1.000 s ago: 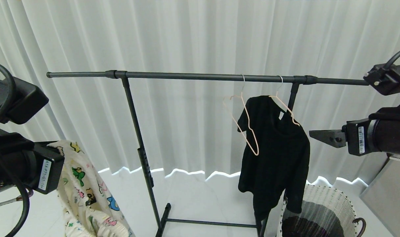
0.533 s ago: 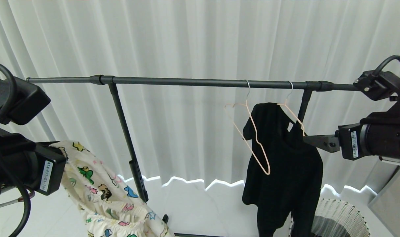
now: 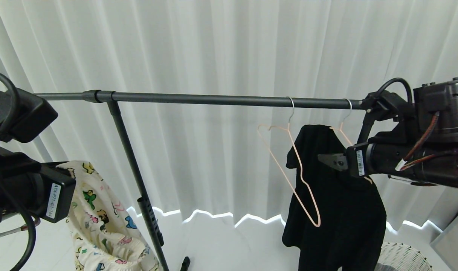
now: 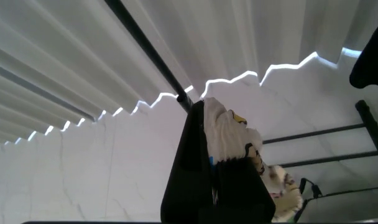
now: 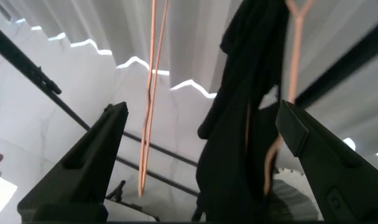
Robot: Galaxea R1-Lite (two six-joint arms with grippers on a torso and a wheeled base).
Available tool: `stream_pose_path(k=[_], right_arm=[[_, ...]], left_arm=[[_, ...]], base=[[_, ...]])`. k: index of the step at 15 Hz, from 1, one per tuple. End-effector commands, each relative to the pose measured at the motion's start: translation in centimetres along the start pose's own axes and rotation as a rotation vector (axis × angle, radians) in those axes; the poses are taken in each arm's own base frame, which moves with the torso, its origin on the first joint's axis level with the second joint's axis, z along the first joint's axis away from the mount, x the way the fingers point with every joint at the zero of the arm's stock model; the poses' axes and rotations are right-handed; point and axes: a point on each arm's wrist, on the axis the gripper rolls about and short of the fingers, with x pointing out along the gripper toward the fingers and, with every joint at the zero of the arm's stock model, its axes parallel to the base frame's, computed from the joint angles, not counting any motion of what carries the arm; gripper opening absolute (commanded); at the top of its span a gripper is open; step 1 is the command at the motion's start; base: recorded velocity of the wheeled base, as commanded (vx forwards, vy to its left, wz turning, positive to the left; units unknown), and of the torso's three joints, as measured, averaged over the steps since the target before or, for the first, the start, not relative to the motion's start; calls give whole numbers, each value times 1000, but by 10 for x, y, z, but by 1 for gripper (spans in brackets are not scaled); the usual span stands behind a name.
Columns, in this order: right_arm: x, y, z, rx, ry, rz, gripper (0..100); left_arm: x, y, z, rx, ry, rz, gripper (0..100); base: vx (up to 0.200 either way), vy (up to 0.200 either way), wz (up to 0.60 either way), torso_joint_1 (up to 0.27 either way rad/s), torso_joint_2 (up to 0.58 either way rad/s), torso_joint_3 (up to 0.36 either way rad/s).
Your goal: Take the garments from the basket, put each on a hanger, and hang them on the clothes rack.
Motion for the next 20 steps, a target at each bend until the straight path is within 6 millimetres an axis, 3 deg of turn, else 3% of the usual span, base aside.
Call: stream_pose_path(k=[1,3,8,15,16,20], right_arm=[[43,12,-15,-19,67,7,100],[67,19,-24,-26,79,15,100],[105,26,-40,-36,128,12,100],[136,22,-38,-22,139,-14,100],[137,23,-39,-23,142,-13,0],[138,23,-38,-22,139,-14,0]], left_arm=[[0,1,1,-7,-12,8,0],[0,1,2,-9,-17,12,0],[0,2,2,-9,-11,39,0],[0,2,1,-8,-5,51,0],[1,2,1,-7,-4,50,0],[1,2,0,-8,-1,50,0]], base=[[0,0,0,0,0,0],[0,0,0,0,0,0],[0,0,0,0,0,0],[0,0,0,0,0,0],[0,0,0,0,0,0],[0,0,0,0,0,0]])
